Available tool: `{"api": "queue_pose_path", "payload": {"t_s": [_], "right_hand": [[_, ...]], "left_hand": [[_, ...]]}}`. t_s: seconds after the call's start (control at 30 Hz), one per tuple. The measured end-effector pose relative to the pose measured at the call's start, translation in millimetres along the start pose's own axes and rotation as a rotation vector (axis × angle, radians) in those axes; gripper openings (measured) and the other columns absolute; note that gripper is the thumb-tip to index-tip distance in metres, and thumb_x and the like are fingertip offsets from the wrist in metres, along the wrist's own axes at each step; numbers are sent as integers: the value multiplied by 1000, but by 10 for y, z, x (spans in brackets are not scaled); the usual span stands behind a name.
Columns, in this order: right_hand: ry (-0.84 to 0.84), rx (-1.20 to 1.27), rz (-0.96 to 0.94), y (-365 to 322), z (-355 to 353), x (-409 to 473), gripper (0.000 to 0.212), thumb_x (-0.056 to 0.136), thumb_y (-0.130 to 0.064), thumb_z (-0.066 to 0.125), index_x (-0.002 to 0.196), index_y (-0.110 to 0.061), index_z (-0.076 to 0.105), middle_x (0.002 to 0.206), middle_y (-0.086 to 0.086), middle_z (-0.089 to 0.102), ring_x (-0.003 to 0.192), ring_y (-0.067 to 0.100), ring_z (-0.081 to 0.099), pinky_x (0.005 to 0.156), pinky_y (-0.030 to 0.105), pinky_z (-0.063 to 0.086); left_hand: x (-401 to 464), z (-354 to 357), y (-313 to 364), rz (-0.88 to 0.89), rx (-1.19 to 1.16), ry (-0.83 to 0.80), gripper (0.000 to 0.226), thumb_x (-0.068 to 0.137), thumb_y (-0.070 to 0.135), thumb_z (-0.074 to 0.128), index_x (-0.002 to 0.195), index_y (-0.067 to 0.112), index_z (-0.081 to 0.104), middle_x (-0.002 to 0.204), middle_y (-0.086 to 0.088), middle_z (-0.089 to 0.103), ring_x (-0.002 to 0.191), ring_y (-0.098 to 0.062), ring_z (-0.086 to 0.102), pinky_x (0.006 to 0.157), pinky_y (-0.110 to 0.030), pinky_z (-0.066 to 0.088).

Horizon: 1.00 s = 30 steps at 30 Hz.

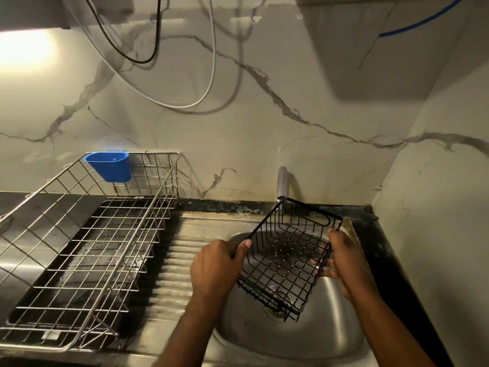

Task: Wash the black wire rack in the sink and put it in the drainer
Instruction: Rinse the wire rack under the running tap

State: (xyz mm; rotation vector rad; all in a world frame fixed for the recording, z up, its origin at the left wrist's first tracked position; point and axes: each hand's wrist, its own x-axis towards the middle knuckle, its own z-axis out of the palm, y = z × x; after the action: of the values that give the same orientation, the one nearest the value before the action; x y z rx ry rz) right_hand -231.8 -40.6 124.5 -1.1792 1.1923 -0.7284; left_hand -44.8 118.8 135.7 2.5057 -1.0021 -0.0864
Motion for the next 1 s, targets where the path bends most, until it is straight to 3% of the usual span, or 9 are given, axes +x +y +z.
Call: {"api": "queue_pose_path", "payload": {"t_s": [0.1, 0.27, 0.37, 0.4, 0.47, 0.53, 0.67, 0.8, 1.0], "right_hand": [[0, -31, 9, -12, 11, 14, 15, 102, -34, 46, 97, -24, 56, 108, 16, 66, 85, 35, 72, 75, 55, 60], [-51, -46, 17, -34, 23, 13, 12, 100, -39, 50, 97, -32, 59, 100, 11, 69, 82, 34, 73, 74, 59, 59], [-72, -47, 22, -27, 11, 32, 13, 98, -42, 52, 98, -31, 60, 101, 12, 69, 81, 34, 74, 74, 59, 59], [-72, -43, 26, -28, 6, 43, 13, 98, -42, 53, 98, -31, 60, 102, 12, 69, 81, 35, 74, 74, 59, 59], [-64, -34, 34, -38, -6, 73, 13, 98, -43, 53, 97, -33, 60, 103, 12, 69, 81, 36, 74, 73, 59, 59], [-55, -29, 41, -53, -16, 93, 13, 98, -44, 53, 96, -33, 60, 103, 11, 69, 81, 36, 73, 73, 57, 60], [-54, -9, 54, -49, -44, 112, 16, 98, -44, 52, 98, -30, 60, 103, 11, 69, 83, 37, 73, 74, 58, 58], [-52, -16, 44, -45, -51, 117, 22, 98, -43, 52, 103, -24, 63, 104, 14, 70, 82, 36, 74, 70, 55, 59], [-63, -9, 16, -10, -69, 151, 31, 97, -46, 54, 114, -21, 61, 107, 16, 70, 82, 36, 74, 70, 63, 56]], "left_hand": [[22, -71, 71, 36, 26, -31, 65, 89, 80, 38, 104, 30, 78, 103, 5, 53, 91, -12, 58, 66, -28, 43], [208, -49, 124, -116, -640, -408, 92, 72, 90, 42, 127, 22, 69, 121, -4, 71, 102, -16, 65, 89, -34, 54], [220, 5, 87, -213, -805, -572, 80, 81, 82, 49, 137, 26, 59, 126, -2, 66, 105, -17, 64, 71, -27, 55], [211, 40, 66, -239, -820, -610, 85, 77, 85, 52, 139, 27, 57, 128, -4, 65, 108, -21, 63, 66, -25, 53], [209, 144, 17, -291, -829, -657, 109, 60, 98, 55, 141, 24, 56, 134, -16, 63, 119, -38, 62, 67, -28, 55], [202, 200, 8, -332, -879, -705, 116, 53, 102, 55, 143, 30, 53, 140, -15, 60, 123, -43, 60, 76, -38, 57], [199, 203, 9, -333, -1002, -733, 82, 72, 87, 59, 139, 41, 52, 129, -8, 67, 109, -33, 69, 71, -37, 58], [178, 231, 53, -297, -987, -706, 34, 100, 47, 57, 133, 39, 59, 123, -10, 67, 95, -30, 72, 65, -34, 56], [206, 280, 98, -279, -982, -640, 25, 106, 34, 52, 128, 30, 63, 123, -19, 65, 78, -27, 68, 51, -27, 51]]}}
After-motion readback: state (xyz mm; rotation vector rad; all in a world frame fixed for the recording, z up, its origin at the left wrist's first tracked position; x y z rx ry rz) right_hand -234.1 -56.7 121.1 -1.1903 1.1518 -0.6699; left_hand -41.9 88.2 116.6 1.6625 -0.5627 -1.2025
